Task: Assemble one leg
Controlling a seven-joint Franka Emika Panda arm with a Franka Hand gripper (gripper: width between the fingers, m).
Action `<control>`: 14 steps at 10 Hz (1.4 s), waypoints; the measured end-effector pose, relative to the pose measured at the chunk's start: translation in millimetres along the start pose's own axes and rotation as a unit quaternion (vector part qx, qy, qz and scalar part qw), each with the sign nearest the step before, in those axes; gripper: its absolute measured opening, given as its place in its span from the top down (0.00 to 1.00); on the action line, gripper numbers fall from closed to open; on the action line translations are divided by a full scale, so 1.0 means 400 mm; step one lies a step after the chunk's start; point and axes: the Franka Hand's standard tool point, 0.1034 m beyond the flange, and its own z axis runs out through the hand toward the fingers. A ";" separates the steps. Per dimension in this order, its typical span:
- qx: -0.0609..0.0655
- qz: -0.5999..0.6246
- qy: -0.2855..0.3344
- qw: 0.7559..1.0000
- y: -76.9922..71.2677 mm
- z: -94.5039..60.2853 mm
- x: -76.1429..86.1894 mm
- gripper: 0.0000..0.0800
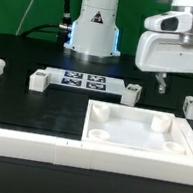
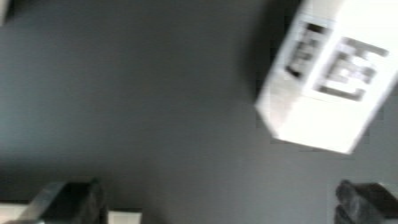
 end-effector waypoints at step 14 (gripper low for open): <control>-0.003 0.092 -0.271 0.958 -0.038 -0.004 0.006 0.19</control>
Offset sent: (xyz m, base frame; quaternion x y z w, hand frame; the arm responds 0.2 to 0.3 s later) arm 0.0000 0.0000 0.0000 0.0000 0.0000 0.2377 0.9713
